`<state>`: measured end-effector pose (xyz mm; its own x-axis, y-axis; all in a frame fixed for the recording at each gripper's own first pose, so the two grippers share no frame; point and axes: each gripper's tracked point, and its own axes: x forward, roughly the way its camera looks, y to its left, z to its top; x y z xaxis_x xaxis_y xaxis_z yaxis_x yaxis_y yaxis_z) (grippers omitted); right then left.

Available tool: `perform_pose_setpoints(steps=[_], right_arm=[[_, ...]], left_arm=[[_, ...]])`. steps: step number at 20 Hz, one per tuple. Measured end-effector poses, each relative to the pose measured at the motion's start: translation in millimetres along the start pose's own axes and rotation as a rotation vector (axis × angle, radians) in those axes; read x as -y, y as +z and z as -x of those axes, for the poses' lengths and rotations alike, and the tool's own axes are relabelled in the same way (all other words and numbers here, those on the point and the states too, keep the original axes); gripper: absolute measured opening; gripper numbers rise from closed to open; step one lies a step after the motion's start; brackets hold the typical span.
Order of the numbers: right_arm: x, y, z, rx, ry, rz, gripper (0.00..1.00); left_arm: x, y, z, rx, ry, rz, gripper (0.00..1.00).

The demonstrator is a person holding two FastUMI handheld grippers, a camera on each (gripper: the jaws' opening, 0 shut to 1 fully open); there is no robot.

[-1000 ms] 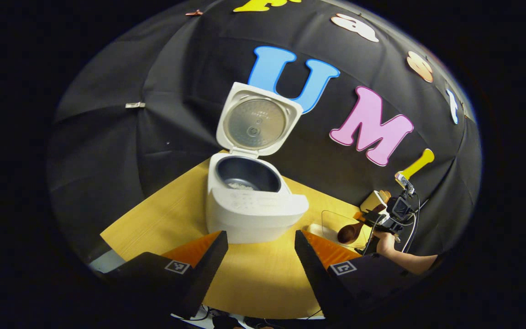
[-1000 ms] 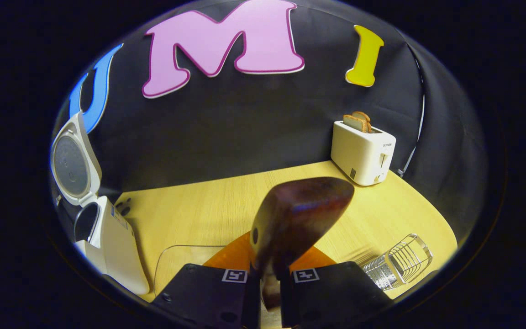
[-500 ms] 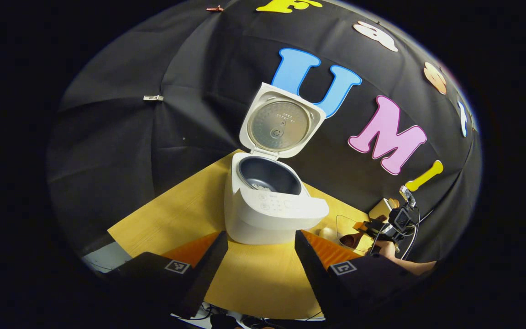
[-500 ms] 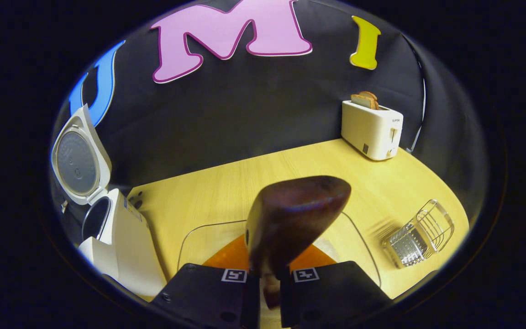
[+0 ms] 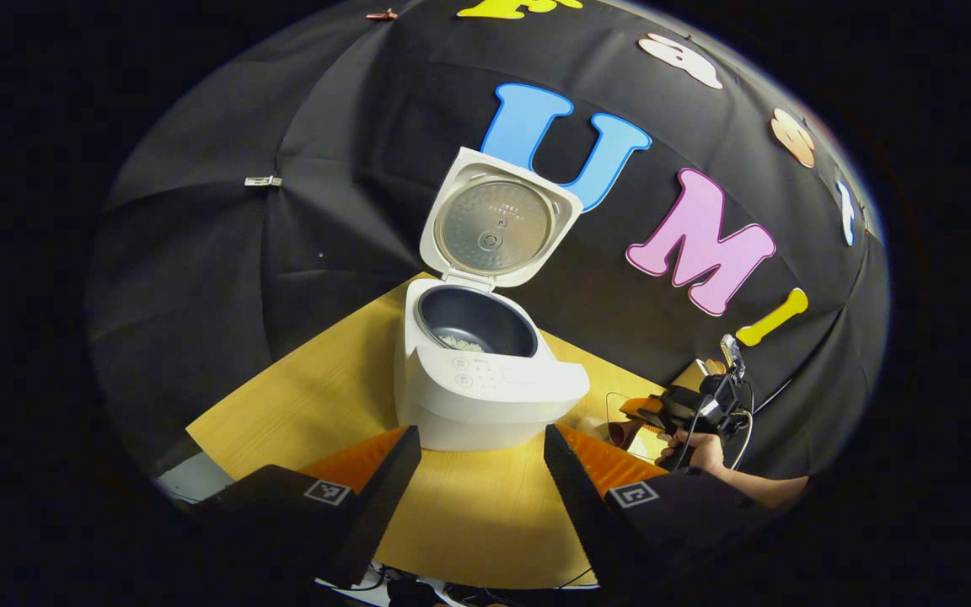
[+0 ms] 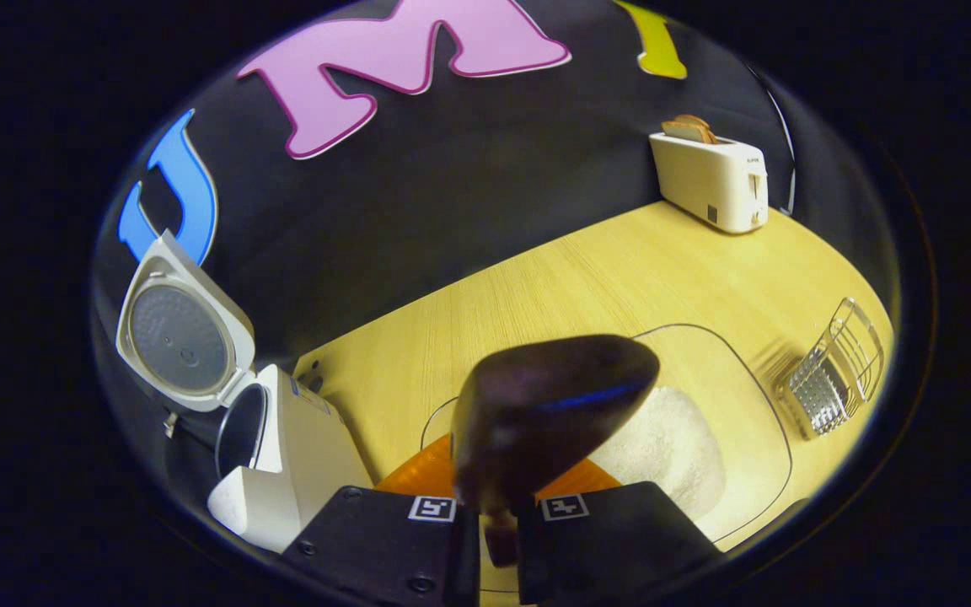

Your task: Close the left gripper, press the button to open the rice cooker; take a wooden spoon from the chopstick holder with the right hand, scoop a spoonful of rice and pour it into the rice cooker, then put the wooden spoon back into the chopstick holder.

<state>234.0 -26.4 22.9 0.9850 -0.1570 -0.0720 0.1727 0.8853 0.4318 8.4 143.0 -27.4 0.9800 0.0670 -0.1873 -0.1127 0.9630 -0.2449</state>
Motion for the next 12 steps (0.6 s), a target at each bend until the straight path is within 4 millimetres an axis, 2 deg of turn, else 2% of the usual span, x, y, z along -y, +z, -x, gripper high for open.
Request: perform_pose_setpoints(steps=[5,6,12], right_arm=[[13,7,13,-0.019,0.022,-0.146,0.22],[16,11,16,-0.020,0.027,-0.179,0.10],[40,36,31,0.006,0.033,-0.289,0.10]], left_arm=[[4,3,2,0.008,0.003,0.001,0.95],[6,3,3,0.008,0.002,-0.002,0.95],[18,1,7,0.003,-0.008,-0.037,0.95]])
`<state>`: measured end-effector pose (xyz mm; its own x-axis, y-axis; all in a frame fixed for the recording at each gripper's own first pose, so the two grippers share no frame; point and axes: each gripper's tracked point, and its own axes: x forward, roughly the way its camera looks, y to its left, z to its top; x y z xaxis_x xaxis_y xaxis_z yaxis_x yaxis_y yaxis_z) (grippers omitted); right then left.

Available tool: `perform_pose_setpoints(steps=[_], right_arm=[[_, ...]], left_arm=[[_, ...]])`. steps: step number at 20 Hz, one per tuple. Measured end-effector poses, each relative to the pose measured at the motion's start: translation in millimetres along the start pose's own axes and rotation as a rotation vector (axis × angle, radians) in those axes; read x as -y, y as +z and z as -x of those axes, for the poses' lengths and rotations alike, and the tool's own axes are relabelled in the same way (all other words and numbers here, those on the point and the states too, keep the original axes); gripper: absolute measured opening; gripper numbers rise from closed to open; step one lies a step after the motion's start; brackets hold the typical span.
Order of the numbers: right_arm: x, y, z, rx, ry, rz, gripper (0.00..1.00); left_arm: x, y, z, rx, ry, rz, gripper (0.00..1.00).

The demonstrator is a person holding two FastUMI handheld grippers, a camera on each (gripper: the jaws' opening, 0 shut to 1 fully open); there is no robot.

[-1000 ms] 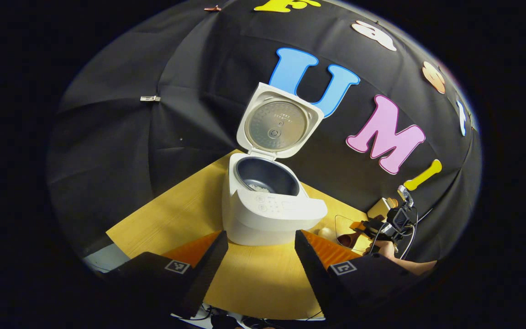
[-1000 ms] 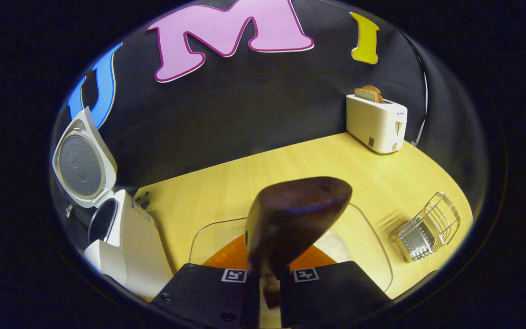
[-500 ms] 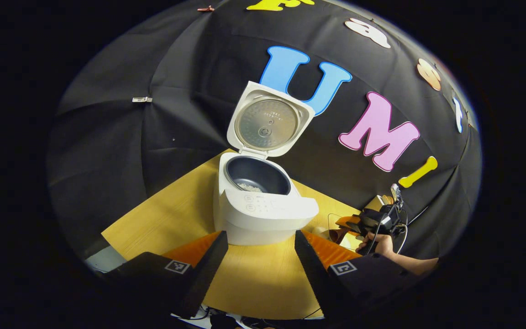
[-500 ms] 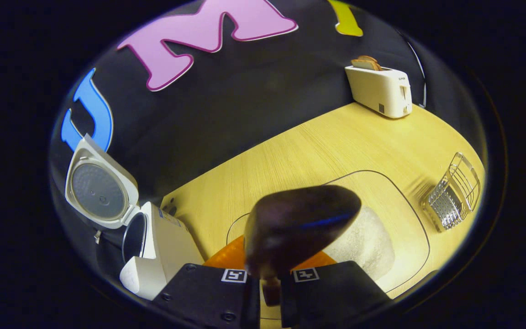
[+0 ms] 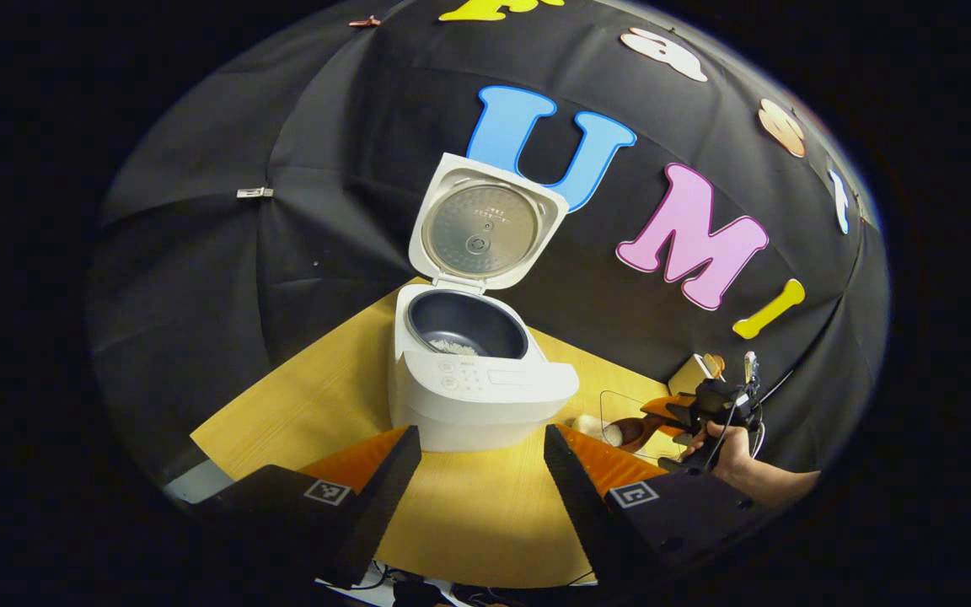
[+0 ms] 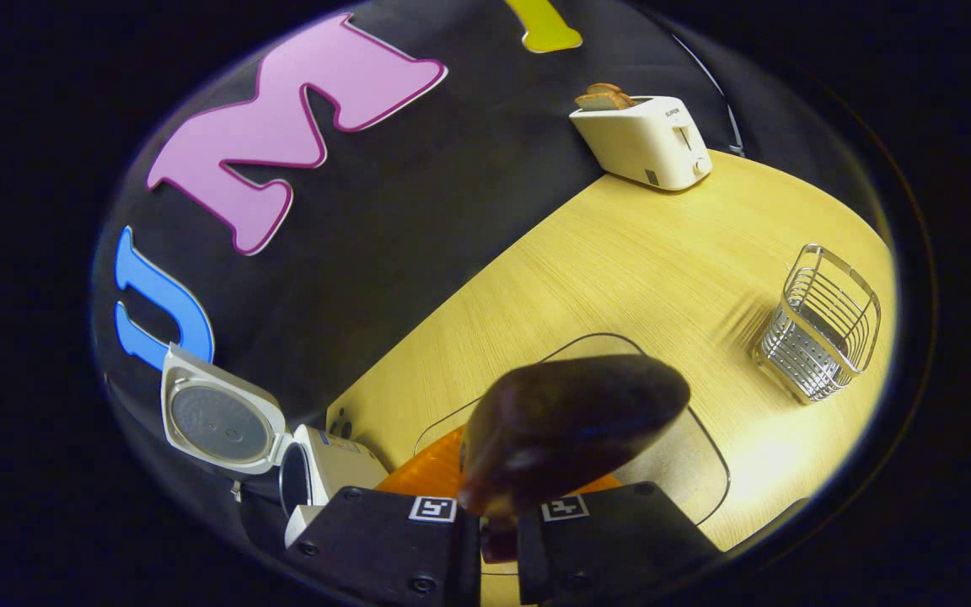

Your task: Close the left gripper, press the button to open the rice cooker; take a wooden spoon from the chopstick holder with the right hand, scoop a spoonful of rice and pour it into the rice cooker, then put the wooden spoon back into the chopstick holder.

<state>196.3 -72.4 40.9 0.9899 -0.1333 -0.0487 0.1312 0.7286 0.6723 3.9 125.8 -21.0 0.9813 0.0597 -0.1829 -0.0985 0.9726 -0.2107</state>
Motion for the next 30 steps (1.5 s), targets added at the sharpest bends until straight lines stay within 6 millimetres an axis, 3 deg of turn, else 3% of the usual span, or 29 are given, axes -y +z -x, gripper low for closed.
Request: perform_pose_setpoints(steps=[1,3,4,5,7,11,16,17,19,20,22,23,28,29,30], right_arm=[[0,4,3,0.003,0.005,-0.027,0.10],[-1,12,8,0.010,0.015,-0.074,0.10],[-1,17,12,0.014,0.022,-0.086,0.10],[-2,20,15,0.021,0.026,-0.086,0.10],[-3,28,21,0.036,0.027,-0.063,0.10],[-20,44,33,0.050,0.059,-0.028,0.10],[-61,65,47,0.069,0.116,-0.016,0.10],[-70,67,49,0.072,0.130,-0.024,0.10],[-85,68,52,0.067,0.148,-0.035,0.10],[-92,69,52,0.062,0.154,-0.039,0.10],[-107,64,54,0.044,0.168,-0.062,0.10],[-117,62,55,0.033,0.181,-0.082,0.21],[-168,52,55,0.007,0.240,-0.081,0.21],[-180,48,55,0.002,0.254,-0.077,0.10],[-192,45,54,-0.004,0.266,-0.077,0.21]], left_arm=[[2,0,1,-0.001,-0.003,0.000,0.91],[5,0,1,-0.003,-0.006,-0.005,0.95],[6,1,2,-0.001,-0.008,-0.007,0.91],[8,3,2,0.003,-0.010,-0.009,0.95],[11,4,3,0.007,-0.012,-0.015,0.95],[15,4,5,0.013,-0.014,-0.041,0.95],[13,3,5,0.017,-0.019,-0.019,0.95],[11,5,6,0.024,-0.016,-0.027,0.91],[9,9,7,0.045,-0.019,-0.045,0.95],[9,11,7,0.052,-0.025,-0.047,0.91],[6,11,7,0.060,-0.033,-0.041,0.95],[4,12,7,0.063,-0.035,-0.034,0.95],[-12,17,7,0.078,-0.040,0.011,0.95],[-18,19,7,0.080,-0.038,0.016,0.95],[-23,20,8,0.082,-0.035,0.019,0.95]])
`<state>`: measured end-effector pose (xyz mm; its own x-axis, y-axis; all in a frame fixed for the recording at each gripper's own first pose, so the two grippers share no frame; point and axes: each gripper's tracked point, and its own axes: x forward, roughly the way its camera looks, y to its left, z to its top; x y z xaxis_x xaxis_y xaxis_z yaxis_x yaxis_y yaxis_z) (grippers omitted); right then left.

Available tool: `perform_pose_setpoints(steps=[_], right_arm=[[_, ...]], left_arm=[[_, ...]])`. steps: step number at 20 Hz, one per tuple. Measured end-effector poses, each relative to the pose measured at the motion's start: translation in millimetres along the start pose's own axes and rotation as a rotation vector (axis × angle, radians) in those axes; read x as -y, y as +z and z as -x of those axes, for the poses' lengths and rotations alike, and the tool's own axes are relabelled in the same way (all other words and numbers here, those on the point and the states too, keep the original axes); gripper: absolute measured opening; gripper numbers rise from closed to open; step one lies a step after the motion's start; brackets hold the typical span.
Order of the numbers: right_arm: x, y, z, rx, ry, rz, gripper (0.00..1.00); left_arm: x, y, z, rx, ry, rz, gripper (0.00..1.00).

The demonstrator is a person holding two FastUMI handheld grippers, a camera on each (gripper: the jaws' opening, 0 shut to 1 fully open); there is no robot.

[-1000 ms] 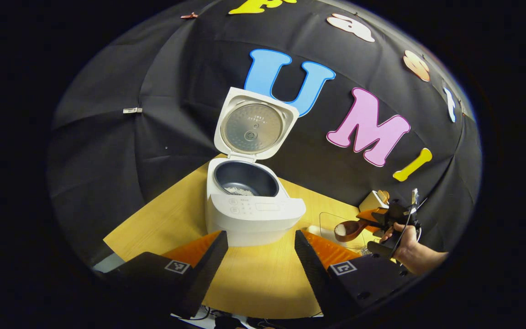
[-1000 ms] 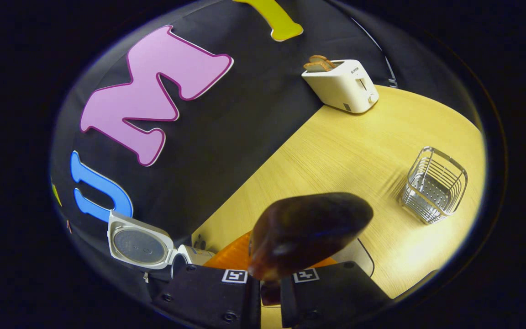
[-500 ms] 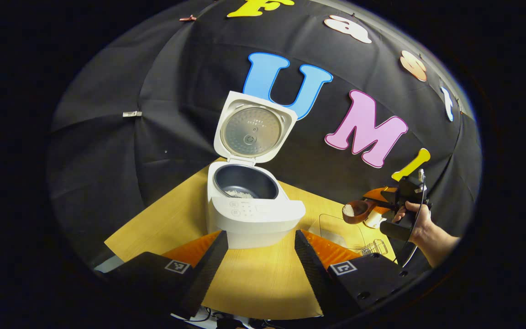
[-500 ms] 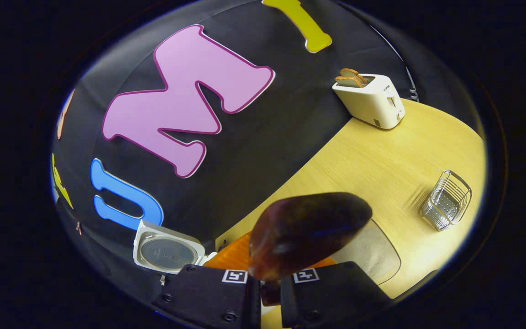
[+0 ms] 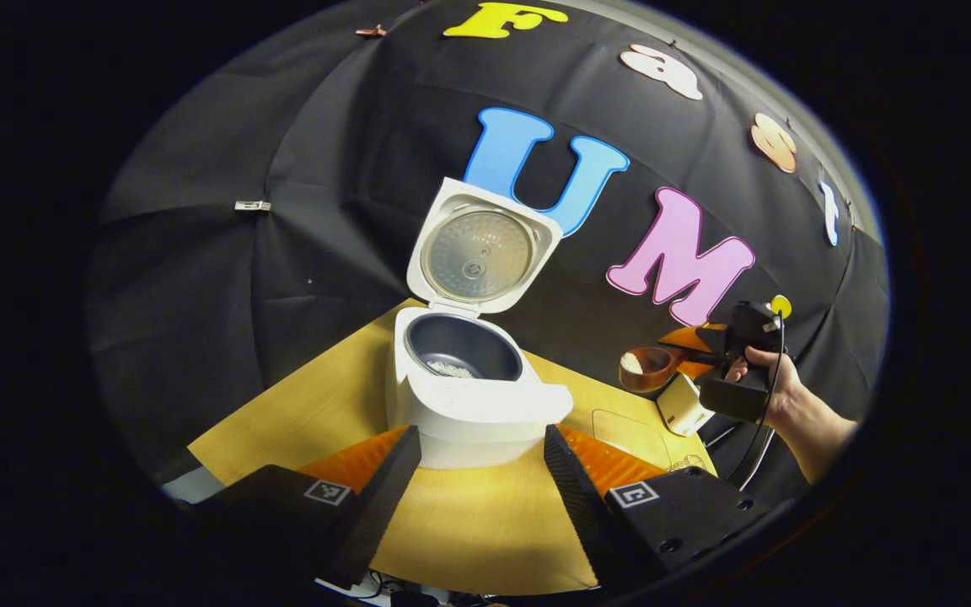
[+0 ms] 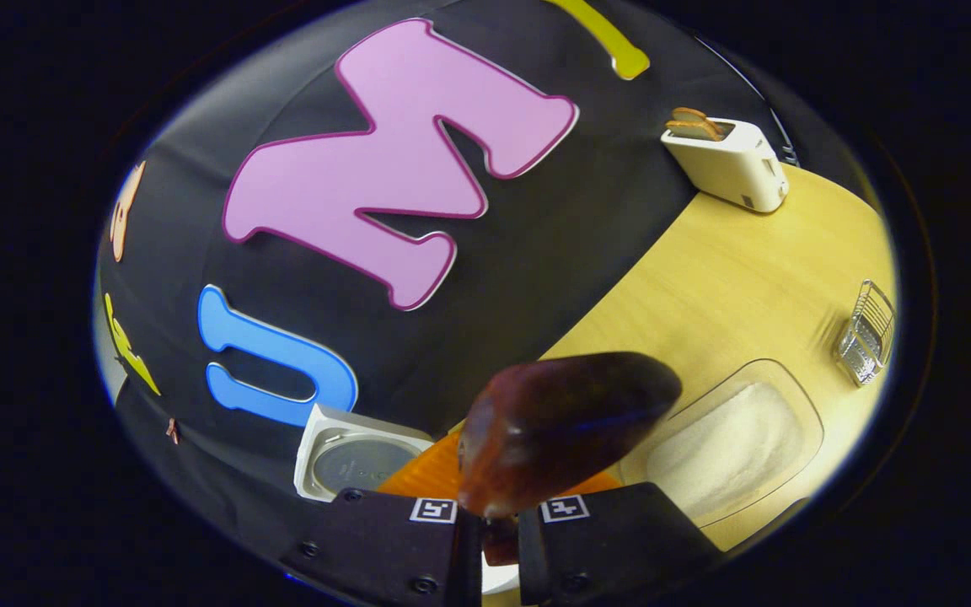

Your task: Close the left gripper, press the button to open the rice cooker; take a wooden spoon from the chopstick holder with the right hand, scoop a spoonful of rice and pour it into the rice cooker, then put the wooden spoon back into the chopstick holder.

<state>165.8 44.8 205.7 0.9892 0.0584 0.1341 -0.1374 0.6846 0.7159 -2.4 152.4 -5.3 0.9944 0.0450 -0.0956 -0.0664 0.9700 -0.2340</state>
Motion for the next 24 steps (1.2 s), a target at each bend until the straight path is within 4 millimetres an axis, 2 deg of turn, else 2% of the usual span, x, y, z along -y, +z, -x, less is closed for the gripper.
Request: perform_pose_setpoints(steps=[2,3,4,5,8,11,12,13,14,18,19,20,21,24], right_arm=[[-20,-13,-10,-0.018,0.020,0.002,0.21],[-28,-20,-16,-0.029,0.027,0.008,0.21],[-38,-27,-22,-0.038,0.037,0.017,0.10],[-47,-36,-27,-0.050,0.048,0.021,0.21],[-71,-63,-48,-0.085,0.072,0.014,0.21],[-92,-87,-65,-0.097,0.093,0.082,0.21],[-100,-94,-72,-0.100,0.112,0.119,0.21],[-107,-104,-77,-0.105,0.126,0.158,0.21],[-113,-114,-85,-0.106,0.134,0.202,0.21],[-127,-150,-113,-0.110,0.155,0.393,0.21],[-128,-159,-119,-0.105,0.155,0.450,0.21],[-128,-165,-123,-0.100,0.159,0.508,0.21],[-126,-171,-124,-0.097,0.161,0.589,0.21],[-130,-188,-129,-0.048,0.189,0.914,0.21]], left_arm=[[-11,3,2,0.004,0.006,0.008,0.95],[-17,6,3,0.005,0.011,0.013,0.91],[-24,6,3,0.004,0.016,0.017,0.95],[-30,7,4,0.002,0.025,0.021,0.95],[-48,12,3,0.006,0.043,0.048,0.95],[-64,14,3,0.004,0.058,0.076,0.95],[-69,15,2,0.002,0.064,0.079,0.91],[-74,16,2,-0.003,0.073,0.074,0.91],[-79,16,1,-0.010,0.084,0.061,0.95],[-83,30,-3,-0.005,0.077,0.041,0.95],[-83,31,-6,-0.002,0.073,0.045,0.91],[-84,31,-9,-0.004,0.071,0.046,0.91],[-85,31,-11,-0.008,0.073,0.044,0.95],[-90,26,-12,-0.023,0.074,0.043,0.95]])
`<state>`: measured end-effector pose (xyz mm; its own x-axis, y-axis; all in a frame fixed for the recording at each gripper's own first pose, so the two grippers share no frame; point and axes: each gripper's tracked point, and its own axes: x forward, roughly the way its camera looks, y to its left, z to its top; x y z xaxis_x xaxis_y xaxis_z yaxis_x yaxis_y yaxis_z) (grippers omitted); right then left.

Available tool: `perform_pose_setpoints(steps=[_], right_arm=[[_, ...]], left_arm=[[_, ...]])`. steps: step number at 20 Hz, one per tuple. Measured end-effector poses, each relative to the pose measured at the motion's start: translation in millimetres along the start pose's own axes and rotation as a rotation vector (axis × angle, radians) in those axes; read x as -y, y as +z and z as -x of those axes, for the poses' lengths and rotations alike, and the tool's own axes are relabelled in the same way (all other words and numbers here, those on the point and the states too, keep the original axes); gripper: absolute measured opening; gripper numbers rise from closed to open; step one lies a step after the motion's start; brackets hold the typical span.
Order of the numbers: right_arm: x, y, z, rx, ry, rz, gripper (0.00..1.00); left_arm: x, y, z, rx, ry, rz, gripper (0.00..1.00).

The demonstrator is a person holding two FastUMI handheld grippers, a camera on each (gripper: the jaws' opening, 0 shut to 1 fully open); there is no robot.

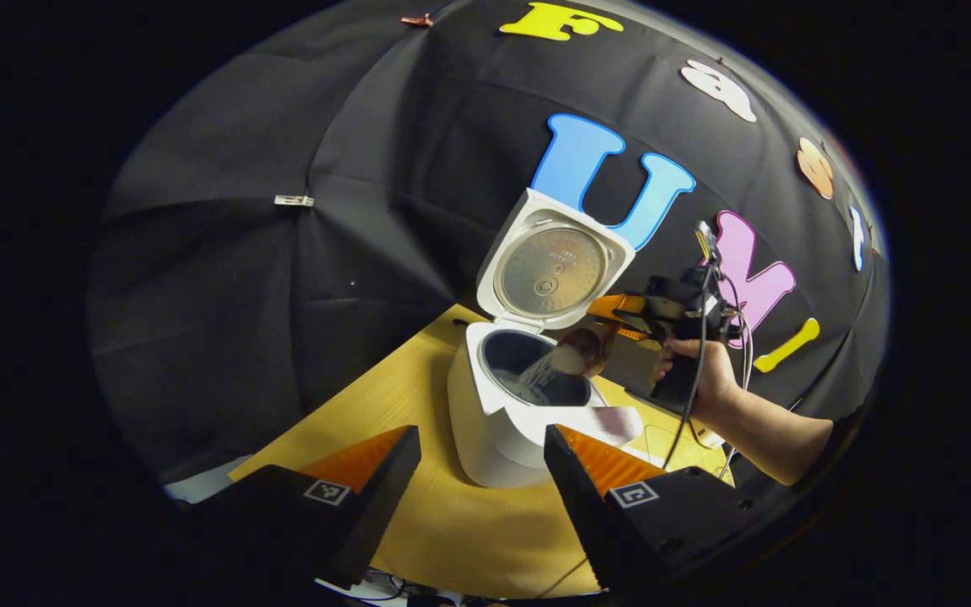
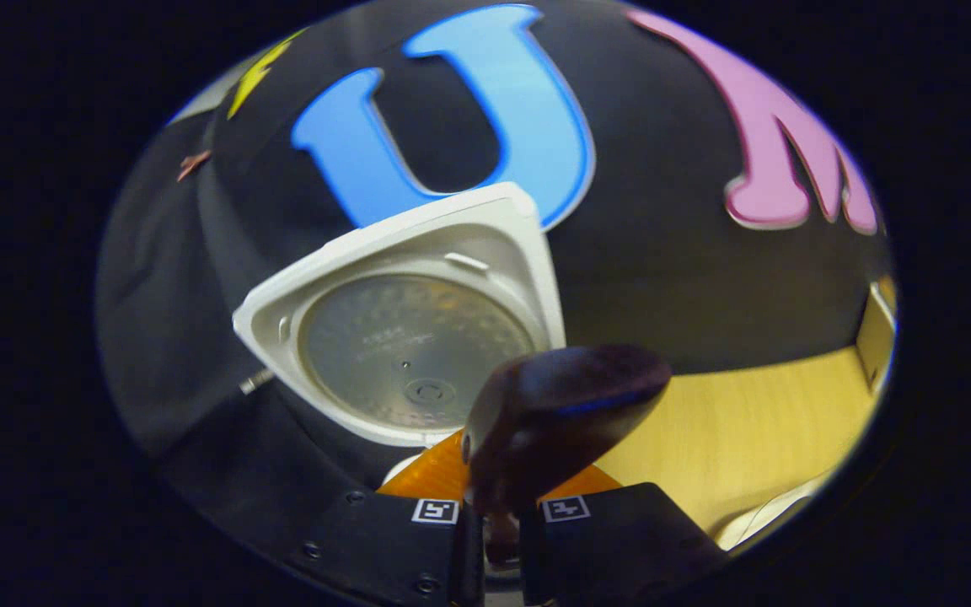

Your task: Close the left gripper, press the button to open the rice cooker; take a wooden spoon from the chopstick holder with the right hand, scoop a spoonful of rice and pour it into the rice cooker, then put the wooden spoon back into the chopstick holder.

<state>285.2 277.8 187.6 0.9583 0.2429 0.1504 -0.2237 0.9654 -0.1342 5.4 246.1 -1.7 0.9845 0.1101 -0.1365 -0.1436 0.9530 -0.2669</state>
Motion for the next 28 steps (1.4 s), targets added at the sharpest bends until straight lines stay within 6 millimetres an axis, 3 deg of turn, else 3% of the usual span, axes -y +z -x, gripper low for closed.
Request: perform_pose_setpoints(steps=[5,8,11,14,19,23,28], right_arm=[[-40,-1,2,0.053,0.044,0.314,0.21],[-38,-2,-4,0.076,0.007,0.401,0.21],[-36,10,-5,0.124,-0.022,0.496,0.21],[-47,10,1,0.141,-0.001,0.550,0.20],[-55,8,4,0.082,0.041,0.370,0.21],[-31,12,3,-0.011,0.019,0.011,0.21],[-11,38,26,-0.025,0.030,-0.218,0.21]], left_arm=[[-9,-1,2,-0.009,0.013,0.020,0.95],[-17,1,1,0.000,0.027,0.023,0.95],[-23,5,3,0.016,0.037,0.025,0.95],[-26,5,4,0.023,0.044,0.038,0.95],[-24,8,8,0.034,0.040,0.029,0.95],[-18,7,10,0.042,0.037,0.021,0.95],[1,10,16,0.063,0.015,0.015,0.95]])
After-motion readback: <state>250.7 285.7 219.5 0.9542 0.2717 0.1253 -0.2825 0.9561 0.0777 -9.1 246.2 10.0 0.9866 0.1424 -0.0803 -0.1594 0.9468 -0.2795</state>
